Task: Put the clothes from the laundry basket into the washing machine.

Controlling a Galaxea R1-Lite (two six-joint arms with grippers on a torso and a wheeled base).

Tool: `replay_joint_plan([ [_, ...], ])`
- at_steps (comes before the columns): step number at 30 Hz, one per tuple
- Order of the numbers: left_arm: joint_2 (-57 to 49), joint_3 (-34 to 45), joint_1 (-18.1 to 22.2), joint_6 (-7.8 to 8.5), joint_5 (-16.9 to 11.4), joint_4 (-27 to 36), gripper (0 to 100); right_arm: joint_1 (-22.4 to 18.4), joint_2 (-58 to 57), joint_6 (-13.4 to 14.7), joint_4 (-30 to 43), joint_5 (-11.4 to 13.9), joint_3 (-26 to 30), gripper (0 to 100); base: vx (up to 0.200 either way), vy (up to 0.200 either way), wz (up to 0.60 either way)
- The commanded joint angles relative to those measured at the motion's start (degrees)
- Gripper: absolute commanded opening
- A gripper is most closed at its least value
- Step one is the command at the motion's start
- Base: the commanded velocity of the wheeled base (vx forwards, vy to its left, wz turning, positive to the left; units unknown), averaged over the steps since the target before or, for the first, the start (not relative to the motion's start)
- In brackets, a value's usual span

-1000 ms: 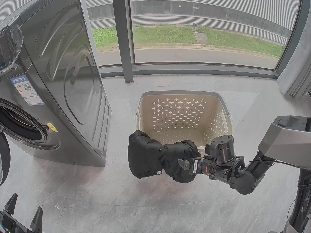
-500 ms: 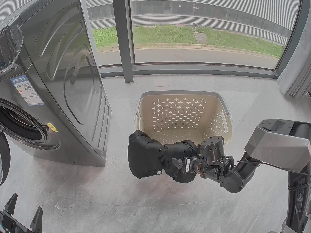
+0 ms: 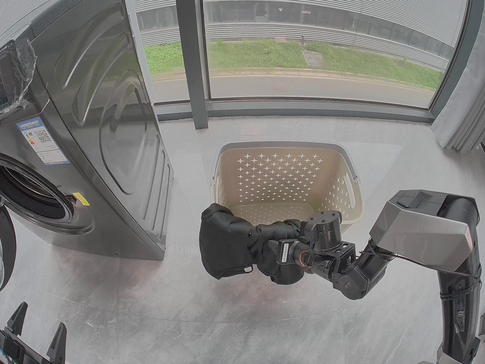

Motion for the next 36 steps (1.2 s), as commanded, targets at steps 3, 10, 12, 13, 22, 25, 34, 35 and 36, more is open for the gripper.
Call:
replay_joint_plan([
  [3,-0.7,0.9,0.0,-0.10,0.1,0.0,100,0.3,0.2,-0.1,-1.4,0.1,0.1,0,0.000,0.000,0.00],
  [10,-0.7,0.9,0.0,-0.10,0.1,0.0,100,1.0,-4.5,-0.1,-2.9,0.1,5.0,0,0.000,0.000,0.00],
  [12,-0.7,0.9,0.0,-0.19,0.1,0.0,100,1.3,-7.5,-0.2,-3.5,0.1,8.0,0,0.000,0.000,0.00],
  [13,-0.7,0.9,0.0,-0.19,0.0,0.0,100,1.6,-9.3,-0.4,-4.0,0.1,9.5,0,0.000,0.000,0.00],
  [22,-0.7,0.9,0.0,-0.19,0.1,0.0,100,3.2,-29.0,-0.7,-4.3,0.2,20.6,0,0.000,0.000,0.00],
  [25,-0.7,0.9,0.0,-0.27,0.1,0.0,100,4.2,-34.4,-0.8,-4.2,0.7,23.5,0,0.000,0.000,0.00],
  [34,-0.7,0.8,0.0,-0.19,0.0,0.1,100,5.4,-45.2,-2.8,-4.8,1.6,29.2,0,0.000,0.000,0.00],
  [35,-0.7,0.8,-0.1,-0.19,0.0,0.1,100,5.4,-45.8,-4.0,-5.0,1.7,29.2,0,0.000,0.000,0.00],
  [36,-0.7,0.8,0.0,-0.10,0.0,0.1,100,5.4,-46.6,-4.9,-5.0,1.7,29.3,0,0.000,0.000,0.00],
])
